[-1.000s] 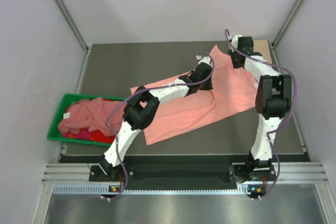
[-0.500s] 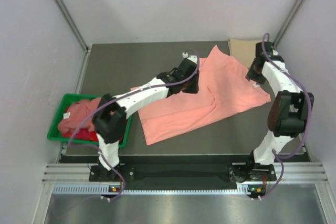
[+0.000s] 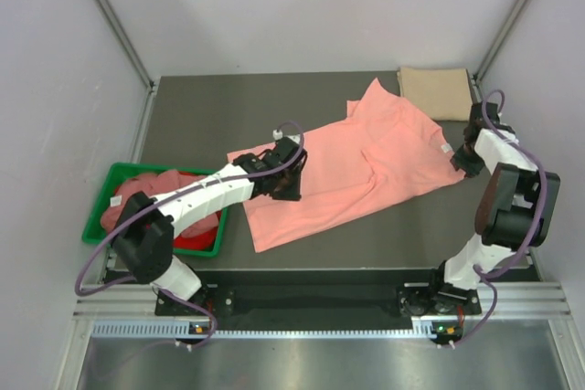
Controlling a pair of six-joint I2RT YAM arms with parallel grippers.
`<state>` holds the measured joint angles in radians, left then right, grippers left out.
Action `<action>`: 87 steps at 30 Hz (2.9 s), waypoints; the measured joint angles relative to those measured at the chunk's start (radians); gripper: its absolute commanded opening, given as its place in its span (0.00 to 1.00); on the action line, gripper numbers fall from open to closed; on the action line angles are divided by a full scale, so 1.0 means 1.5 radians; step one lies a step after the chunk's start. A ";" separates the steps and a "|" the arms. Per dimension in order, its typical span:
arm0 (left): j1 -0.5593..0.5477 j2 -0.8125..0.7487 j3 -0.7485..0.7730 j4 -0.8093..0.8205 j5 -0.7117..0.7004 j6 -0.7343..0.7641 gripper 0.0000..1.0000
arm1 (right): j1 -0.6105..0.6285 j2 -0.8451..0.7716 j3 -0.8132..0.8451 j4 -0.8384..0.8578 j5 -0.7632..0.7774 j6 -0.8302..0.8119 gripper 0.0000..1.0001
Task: Fold and stack the t-shirts
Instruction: Fold the tshirt
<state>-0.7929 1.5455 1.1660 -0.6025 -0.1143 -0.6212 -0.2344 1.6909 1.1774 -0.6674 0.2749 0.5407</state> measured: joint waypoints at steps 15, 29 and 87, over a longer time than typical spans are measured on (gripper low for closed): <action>0.028 0.051 -0.157 -0.015 -0.069 -0.089 0.30 | -0.020 0.097 0.010 0.084 0.071 -0.064 0.26; 0.035 -0.033 -0.247 0.047 -0.077 -0.143 0.31 | -0.022 0.101 0.005 0.118 0.101 -0.123 0.00; 0.122 -0.078 0.057 -0.045 -0.129 0.034 0.35 | 0.022 -0.169 0.116 0.006 -0.150 -0.183 0.38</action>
<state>-0.6106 1.4281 1.2522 -0.6701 -0.3084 -0.5697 -0.2016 1.4368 1.3518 -0.6586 0.0494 0.2665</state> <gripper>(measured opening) 0.348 0.369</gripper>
